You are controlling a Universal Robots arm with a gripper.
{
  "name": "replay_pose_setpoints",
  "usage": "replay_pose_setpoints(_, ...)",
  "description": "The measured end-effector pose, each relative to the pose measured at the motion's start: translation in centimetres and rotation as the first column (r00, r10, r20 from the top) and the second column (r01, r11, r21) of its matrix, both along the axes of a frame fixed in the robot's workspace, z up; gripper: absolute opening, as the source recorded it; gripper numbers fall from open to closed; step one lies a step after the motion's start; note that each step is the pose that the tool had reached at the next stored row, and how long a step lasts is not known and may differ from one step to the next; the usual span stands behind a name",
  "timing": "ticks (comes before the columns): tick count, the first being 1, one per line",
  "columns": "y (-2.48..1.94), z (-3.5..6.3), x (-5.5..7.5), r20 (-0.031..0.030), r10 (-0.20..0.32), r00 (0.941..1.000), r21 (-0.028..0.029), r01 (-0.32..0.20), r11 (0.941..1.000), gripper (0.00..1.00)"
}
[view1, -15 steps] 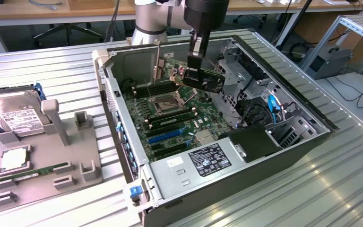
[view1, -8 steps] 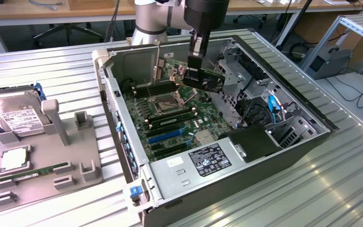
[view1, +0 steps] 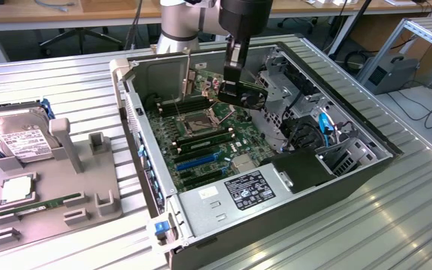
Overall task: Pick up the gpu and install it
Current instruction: 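Insert the gpu into the slot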
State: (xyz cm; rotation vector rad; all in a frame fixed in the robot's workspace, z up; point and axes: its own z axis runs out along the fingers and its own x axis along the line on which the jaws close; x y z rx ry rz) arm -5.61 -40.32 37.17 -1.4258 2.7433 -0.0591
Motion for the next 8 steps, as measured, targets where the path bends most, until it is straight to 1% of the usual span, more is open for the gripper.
replay_pose_setpoints(8, 0.00, 0.00, 0.00, 0.0000, 0.009, 1.0000, 0.0000, -0.009, 1.0000, 0.27)
